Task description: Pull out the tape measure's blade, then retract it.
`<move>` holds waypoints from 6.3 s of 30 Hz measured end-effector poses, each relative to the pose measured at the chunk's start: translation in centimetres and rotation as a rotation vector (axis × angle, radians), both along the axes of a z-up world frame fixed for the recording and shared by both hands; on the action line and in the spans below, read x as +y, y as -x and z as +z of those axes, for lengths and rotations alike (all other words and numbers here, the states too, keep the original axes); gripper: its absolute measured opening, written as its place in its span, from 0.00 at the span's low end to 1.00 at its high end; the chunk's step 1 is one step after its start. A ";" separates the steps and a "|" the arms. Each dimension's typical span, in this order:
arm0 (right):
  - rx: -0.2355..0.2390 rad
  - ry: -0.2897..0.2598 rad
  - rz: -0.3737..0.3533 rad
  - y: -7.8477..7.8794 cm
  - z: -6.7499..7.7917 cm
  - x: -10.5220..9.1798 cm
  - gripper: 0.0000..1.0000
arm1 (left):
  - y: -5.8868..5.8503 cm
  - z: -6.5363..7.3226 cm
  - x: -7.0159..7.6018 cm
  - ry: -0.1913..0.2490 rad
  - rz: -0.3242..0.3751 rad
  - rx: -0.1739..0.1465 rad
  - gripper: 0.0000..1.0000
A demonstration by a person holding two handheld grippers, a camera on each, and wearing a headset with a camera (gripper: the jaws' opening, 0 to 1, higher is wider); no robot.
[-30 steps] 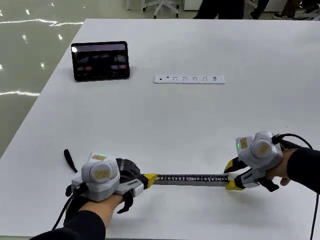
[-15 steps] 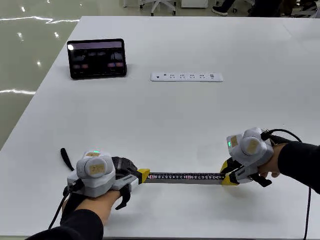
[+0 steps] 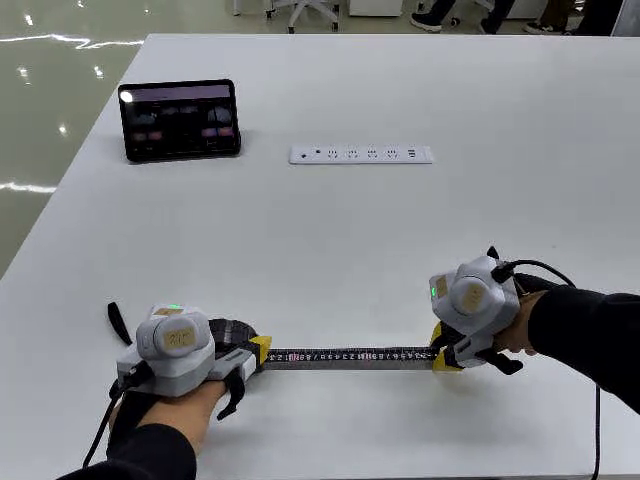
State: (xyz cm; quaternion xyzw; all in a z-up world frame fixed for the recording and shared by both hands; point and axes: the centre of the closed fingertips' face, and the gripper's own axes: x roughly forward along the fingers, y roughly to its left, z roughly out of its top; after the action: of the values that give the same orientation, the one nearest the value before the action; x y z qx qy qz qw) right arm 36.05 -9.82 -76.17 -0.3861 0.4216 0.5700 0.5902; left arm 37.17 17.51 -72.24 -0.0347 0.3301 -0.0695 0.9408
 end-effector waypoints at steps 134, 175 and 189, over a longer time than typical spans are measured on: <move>0.005 -0.165 0.025 0.2 0.1 10.1 0.10 | 0.1 -0.2 0.1 0.002 -0.038 0.046 0.59; 0.021 -0.212 0.004 0.4 0.1 13.3 0.10 | 0.0 -0.2 0.2 0.019 -0.039 0.050 0.59; 0.020 -0.235 -0.002 0.4 0.2 14.8 0.10 | 0.1 -0.2 0.2 0.026 -0.038 0.049 0.59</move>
State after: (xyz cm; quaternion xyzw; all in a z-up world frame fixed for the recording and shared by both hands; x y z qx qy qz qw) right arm 35.62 5.00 -75.94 -0.3082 0.3580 0.6186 0.6279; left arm 37.09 17.73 -72.43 -0.0424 0.3529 -0.0910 0.9303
